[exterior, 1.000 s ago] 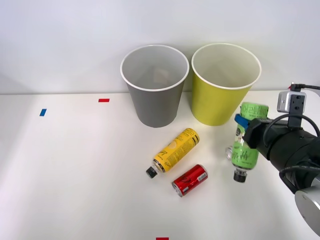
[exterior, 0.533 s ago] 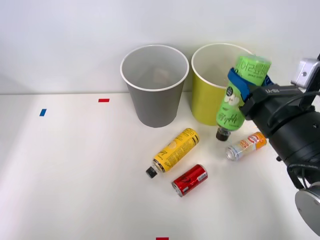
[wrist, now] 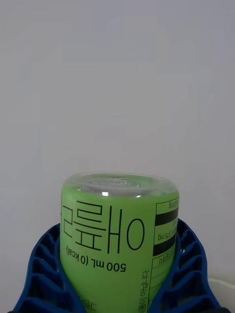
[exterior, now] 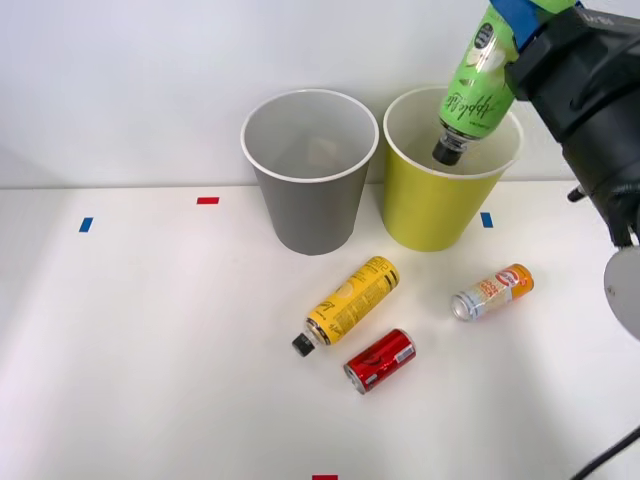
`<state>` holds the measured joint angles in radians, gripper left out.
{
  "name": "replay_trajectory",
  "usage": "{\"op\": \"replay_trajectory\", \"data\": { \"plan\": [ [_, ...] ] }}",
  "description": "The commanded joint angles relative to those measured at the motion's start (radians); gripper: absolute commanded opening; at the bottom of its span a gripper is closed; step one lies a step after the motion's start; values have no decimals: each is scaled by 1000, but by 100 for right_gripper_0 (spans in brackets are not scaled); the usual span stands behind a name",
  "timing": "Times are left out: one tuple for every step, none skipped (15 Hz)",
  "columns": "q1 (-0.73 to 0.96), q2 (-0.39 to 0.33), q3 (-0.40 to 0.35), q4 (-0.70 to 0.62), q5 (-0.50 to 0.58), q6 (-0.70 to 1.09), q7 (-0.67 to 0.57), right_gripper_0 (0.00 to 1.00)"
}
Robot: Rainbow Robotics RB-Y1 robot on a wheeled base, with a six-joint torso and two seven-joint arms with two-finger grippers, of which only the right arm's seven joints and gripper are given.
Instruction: Put cans in the gray bin, plastic bottles in the light green bin
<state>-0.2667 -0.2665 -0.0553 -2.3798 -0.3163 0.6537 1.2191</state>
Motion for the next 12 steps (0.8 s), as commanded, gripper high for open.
{"op": "replay_trajectory", "data": {
  "plan": [
    [-149, 18, -23, 205, 17, -57, 13, 0],
    [-192, 23, -29, 258, 28, -57, 14, 0],
    [-241, 32, -37, 329, 40, -68, 16, 0],
    [-273, 35, -43, 381, 48, -86, 17, 0],
    [-298, 36, -46, 433, 59, -108, 19, 0],
    [-325, 36, -47, 498, 71, -140, 19, 0],
    [-342, 35, -49, 544, 80, -164, 19, 0],
    [-351, 30, -49, 584, 89, -190, 20, 0],
    [-362, 23, -52, 628, 103, -218, 23, 0],
    [-370, 13, -52, 659, 112, -233, 25, 0],
    [-376, 6, -52, 682, 121, -247, 28, 0],
    [-375, 0, -52, 685, 132, -249, 31, 0]
  ]
}}
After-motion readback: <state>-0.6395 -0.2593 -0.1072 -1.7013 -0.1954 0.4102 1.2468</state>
